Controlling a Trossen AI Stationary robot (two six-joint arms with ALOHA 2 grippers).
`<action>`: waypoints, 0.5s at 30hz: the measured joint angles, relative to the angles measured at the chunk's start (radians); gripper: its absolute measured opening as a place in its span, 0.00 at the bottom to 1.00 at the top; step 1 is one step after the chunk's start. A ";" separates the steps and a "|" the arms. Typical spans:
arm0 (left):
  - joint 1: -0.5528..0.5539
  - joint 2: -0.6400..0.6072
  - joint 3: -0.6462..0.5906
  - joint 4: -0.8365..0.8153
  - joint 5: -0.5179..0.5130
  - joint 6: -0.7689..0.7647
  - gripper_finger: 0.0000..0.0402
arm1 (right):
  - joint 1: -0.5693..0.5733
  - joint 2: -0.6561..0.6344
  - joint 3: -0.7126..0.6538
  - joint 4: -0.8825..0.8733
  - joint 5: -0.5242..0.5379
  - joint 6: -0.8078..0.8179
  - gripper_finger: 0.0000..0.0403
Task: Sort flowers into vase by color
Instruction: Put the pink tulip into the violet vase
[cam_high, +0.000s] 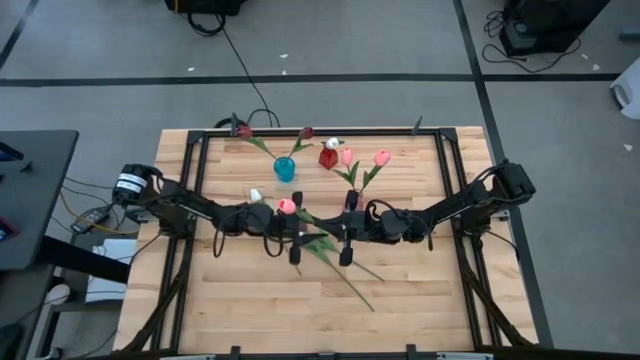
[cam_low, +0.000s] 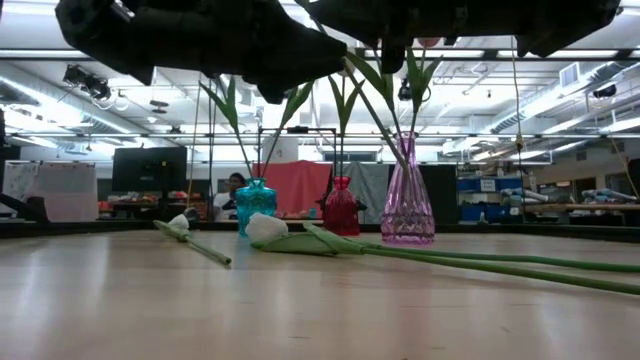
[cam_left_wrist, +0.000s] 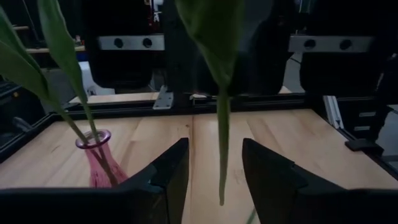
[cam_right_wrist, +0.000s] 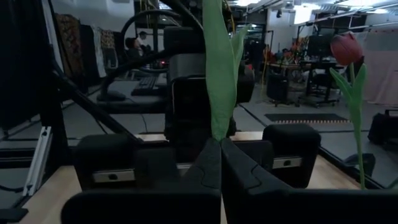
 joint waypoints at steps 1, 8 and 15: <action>0.002 0.000 0.000 0.008 0.000 0.000 0.36 | 0.000 0.000 0.000 0.001 0.001 -0.007 0.01; 0.005 0.000 0.000 0.011 0.001 0.023 0.04 | 0.000 0.000 0.000 0.001 0.001 -0.014 0.03; 0.007 -0.028 -0.001 -0.113 -0.014 0.024 0.01 | 0.013 -0.013 0.000 -0.084 0.072 0.060 0.20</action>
